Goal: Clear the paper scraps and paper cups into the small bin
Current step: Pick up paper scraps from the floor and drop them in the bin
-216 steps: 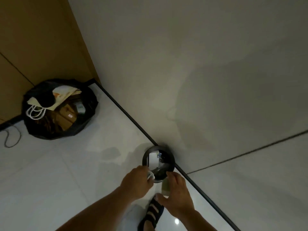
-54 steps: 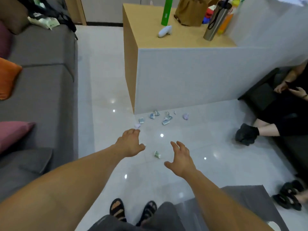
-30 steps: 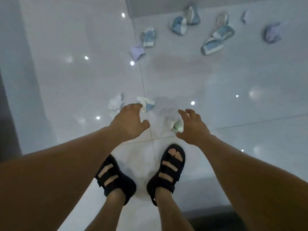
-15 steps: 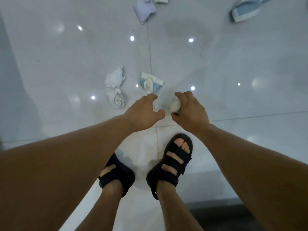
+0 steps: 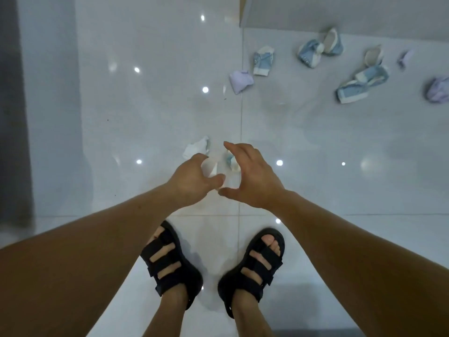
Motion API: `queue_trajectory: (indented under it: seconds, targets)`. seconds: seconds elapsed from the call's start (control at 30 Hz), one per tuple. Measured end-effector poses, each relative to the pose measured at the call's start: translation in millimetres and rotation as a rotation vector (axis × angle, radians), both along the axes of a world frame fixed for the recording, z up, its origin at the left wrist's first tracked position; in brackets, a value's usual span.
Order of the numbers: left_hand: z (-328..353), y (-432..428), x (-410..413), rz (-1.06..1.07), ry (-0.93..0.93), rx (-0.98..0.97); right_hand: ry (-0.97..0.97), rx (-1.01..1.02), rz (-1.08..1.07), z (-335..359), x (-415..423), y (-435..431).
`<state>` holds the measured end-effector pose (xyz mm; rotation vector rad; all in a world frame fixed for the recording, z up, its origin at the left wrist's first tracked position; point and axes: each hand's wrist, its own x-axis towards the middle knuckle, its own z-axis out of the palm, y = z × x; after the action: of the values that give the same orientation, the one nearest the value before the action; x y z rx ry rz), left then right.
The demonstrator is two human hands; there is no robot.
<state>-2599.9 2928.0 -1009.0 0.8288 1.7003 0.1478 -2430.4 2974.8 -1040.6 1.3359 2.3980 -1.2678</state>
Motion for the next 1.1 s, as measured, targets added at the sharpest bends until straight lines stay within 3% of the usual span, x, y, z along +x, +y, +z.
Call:
queue_trajectory:
  seconds: [0.17,0.33,0.5,0.73,1.1]
  targets:
    - [-46.3,-40.8,-36.9,0.076,0.126,0.013,-0.326,0.072,0.104,-67.3,-1.0,15.4]
    - [-74.6,-70.3,-55.8,0.127,0.203,0.070,-0.364,0.133,0.052,-112.5,-10.3,4.4]
    - [-68.9,-73.6,-62.8,0.180,0.201,0.058,-0.332,0.106,-0.064,-104.9,-11.9,-10.9]
    - [20.2,-35.2,-74.2,0.189,0.173,0.120,-0.161,0.024,-0.132,11.7,-46.4,4.5]
    - [290.6,-42.4,-130.5,0.309,0.251,0.191,0.019,0.110,-0.044,294.1,-119.0,16.6]
